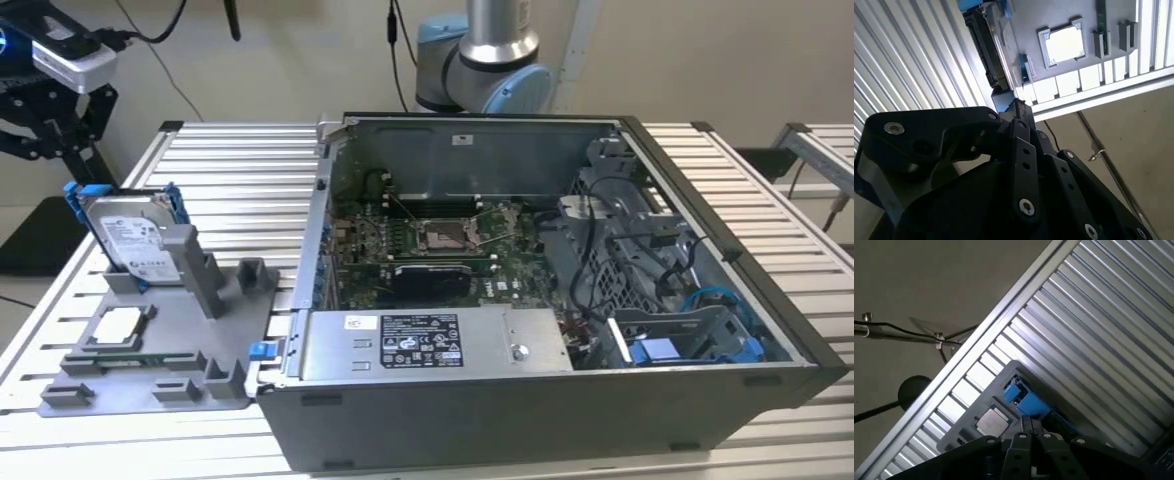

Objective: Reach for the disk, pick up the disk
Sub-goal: 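Pick up the disk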

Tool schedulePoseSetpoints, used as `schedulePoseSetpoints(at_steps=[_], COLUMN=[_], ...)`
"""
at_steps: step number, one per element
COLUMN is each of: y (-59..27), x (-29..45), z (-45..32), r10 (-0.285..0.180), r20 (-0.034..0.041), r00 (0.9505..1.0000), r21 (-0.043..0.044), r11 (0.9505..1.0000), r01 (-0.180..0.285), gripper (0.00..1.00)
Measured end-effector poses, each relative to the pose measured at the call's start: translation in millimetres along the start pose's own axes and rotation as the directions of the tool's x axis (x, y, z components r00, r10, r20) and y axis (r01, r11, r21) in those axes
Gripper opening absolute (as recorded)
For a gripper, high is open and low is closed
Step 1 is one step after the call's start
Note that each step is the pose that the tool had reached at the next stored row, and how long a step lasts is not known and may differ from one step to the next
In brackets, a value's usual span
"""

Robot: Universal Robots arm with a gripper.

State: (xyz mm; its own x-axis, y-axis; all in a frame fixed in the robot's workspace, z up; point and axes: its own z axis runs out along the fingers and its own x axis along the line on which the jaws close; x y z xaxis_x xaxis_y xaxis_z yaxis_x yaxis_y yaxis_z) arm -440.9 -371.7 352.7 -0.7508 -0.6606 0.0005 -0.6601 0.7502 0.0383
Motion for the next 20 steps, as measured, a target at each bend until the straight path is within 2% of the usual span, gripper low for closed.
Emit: schedulePoseSetpoints(at_steps=[3,5,7,10,15,17,20], y=[-0.1,-0.1,0.0,0.0,-0.1,-0.1,-0.1], x=[0.0,0.0,0.0,0.0,0.0,-0.1,0.0], z=[0.0,0.0,0.0,0.0,0.0,0.2,0.3], r10=[-0.055,-0.092,-0.127,-0.182,-0.269,-0.304,-0.355], r20=[-0.0021,-0.0035,-0.0049,-0.0070,-0.0080,-0.0067,-0.0061], r00=[0.9985,0.9957,0.9919,0.9834,0.9631,0.9528,0.9347], r21=[0.0000,-0.0001,-0.0002,-0.0005,0.0019,0.0049,0.0085], r11=[0.9985,0.9958,0.9919,0.9834,0.9631,0.9528,0.9346], r01=[0.055,0.092,0.127,0.182,0.269,0.304,0.356], gripper=[0.00,0.00,0.00,0.00,0.00,0.00,0.00])
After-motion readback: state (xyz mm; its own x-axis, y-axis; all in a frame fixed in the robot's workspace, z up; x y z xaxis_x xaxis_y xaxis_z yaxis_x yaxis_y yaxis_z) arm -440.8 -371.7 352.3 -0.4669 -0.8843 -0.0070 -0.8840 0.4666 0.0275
